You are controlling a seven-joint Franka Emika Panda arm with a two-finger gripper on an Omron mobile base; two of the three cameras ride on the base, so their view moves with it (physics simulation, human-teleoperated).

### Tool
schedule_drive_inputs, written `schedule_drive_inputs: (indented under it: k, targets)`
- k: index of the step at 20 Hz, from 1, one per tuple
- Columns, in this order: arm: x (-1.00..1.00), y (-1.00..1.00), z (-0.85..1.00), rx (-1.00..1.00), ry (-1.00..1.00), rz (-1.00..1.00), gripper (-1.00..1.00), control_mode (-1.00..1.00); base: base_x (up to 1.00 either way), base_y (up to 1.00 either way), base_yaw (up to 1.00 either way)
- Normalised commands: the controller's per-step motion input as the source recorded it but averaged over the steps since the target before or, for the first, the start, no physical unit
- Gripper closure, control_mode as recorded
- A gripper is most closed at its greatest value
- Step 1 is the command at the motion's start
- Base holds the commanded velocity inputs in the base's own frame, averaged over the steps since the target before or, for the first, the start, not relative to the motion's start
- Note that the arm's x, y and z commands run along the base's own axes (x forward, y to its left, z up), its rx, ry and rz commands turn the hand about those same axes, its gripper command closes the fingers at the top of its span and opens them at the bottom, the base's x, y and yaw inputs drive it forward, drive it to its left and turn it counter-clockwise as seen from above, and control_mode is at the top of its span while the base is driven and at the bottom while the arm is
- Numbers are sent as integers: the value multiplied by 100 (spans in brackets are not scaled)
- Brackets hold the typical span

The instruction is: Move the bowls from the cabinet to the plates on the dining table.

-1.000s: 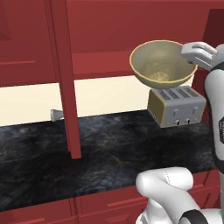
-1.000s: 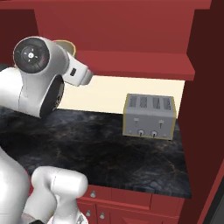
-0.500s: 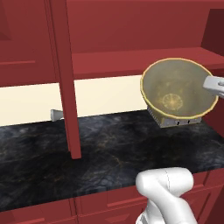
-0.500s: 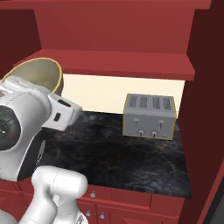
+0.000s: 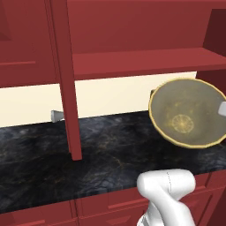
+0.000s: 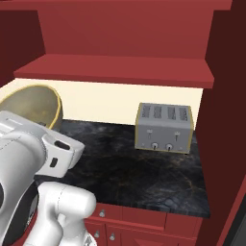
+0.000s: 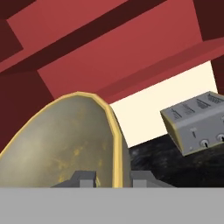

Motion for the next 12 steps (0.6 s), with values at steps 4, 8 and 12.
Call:
schedule_drive_inputs:
  k: [4, 8, 12]
  targets:
    - [0, 0, 0, 0, 0, 0, 100, -100, 0, 0, 0]
    - [0, 0, 0, 0, 0, 0, 100, -100, 0, 0, 0]
    - [0, 0, 0, 0, 0, 0, 100, 100, -15, -1, 0]
